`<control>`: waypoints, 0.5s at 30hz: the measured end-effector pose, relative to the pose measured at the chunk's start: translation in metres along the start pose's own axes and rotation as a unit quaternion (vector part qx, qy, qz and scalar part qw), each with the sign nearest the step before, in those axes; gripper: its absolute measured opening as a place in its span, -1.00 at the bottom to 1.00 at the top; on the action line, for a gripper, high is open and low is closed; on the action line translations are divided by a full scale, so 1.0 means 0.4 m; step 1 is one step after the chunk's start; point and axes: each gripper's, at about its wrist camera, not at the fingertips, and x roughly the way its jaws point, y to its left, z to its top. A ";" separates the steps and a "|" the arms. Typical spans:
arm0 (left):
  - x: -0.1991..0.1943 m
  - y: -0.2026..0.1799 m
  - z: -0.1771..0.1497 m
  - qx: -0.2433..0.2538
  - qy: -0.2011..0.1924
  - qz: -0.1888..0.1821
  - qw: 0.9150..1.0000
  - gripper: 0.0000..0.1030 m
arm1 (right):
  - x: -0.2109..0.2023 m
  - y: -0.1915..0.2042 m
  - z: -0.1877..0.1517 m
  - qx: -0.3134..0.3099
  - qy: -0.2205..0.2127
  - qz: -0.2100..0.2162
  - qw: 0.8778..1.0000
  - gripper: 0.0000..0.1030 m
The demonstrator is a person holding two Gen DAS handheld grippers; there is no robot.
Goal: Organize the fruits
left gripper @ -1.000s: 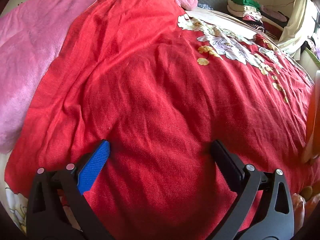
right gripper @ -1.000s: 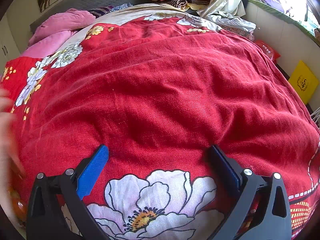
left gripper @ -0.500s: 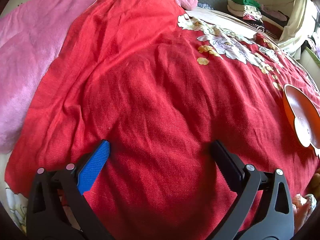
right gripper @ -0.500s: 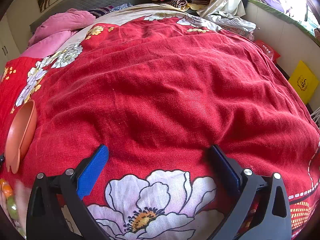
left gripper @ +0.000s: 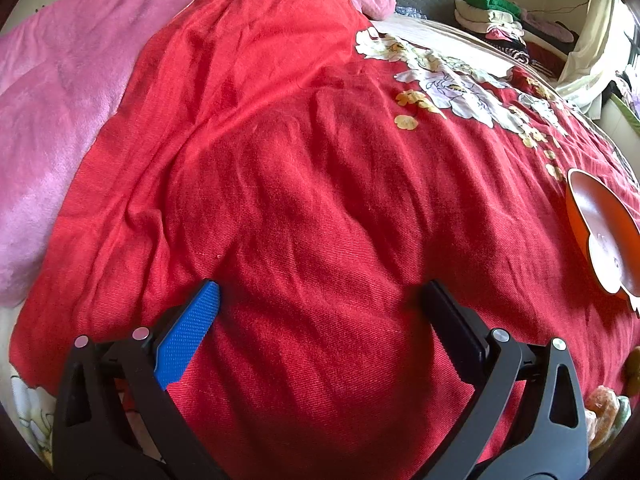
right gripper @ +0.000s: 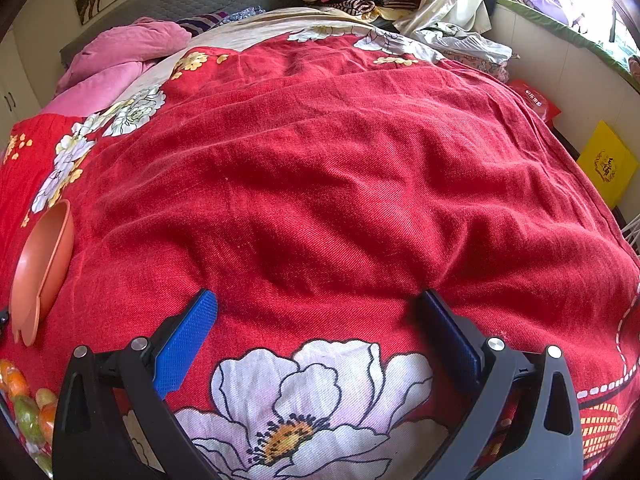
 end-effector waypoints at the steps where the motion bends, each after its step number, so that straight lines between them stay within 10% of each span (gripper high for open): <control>1: 0.000 0.000 0.000 0.000 0.000 0.000 1.000 0.84 | 0.000 0.000 0.000 0.000 0.000 0.000 1.000 0.92; 7: 0.014 0.000 0.013 -0.001 0.015 -0.003 1.000 0.84 | 0.004 -0.008 0.027 0.004 0.007 0.006 1.000 0.92; 12: -0.098 0.010 0.004 -0.014 -0.014 0.016 1.000 0.84 | -0.258 0.083 -0.053 -0.027 -0.132 -0.008 0.991 0.92; 15: -0.234 -0.017 -0.036 -0.023 -0.043 -0.009 0.999 0.84 | -0.412 0.202 -0.185 -0.072 -0.159 0.054 0.983 0.92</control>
